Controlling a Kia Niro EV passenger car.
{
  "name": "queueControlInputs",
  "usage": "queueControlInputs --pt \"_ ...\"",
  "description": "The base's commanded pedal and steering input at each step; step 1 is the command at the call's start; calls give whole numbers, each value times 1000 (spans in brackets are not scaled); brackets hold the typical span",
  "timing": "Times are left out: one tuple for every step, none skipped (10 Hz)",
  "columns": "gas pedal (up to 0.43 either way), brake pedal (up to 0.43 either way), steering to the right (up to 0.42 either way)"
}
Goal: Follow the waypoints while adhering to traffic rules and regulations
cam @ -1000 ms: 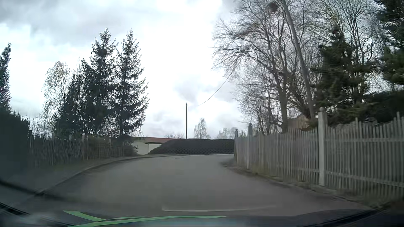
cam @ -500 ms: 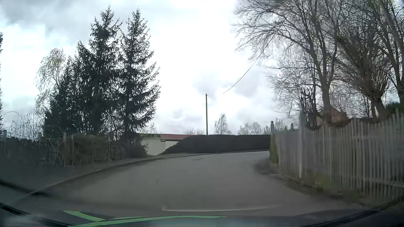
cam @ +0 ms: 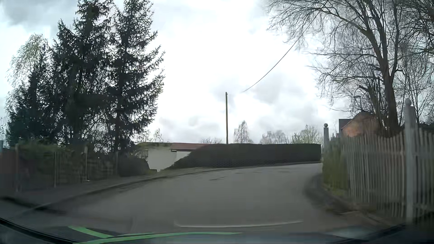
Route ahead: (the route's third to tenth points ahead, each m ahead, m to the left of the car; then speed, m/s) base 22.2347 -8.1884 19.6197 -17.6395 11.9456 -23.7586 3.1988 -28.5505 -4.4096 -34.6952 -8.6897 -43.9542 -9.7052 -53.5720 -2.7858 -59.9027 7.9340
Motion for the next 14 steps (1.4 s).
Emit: queueControlInputs --pt "59 0 39" --pt "59 0 50" --pt "59 0 66" --pt "59 0 82" --pt "59 0 106" --pt "67 0 127" --pt "67 0 149" --pt "67 0 170" --pt "67 0 184" --pt "98 0 202" --pt "110 0 212" --pt "110 0 218" --pt "110 0 230" --pt "110 0 232"
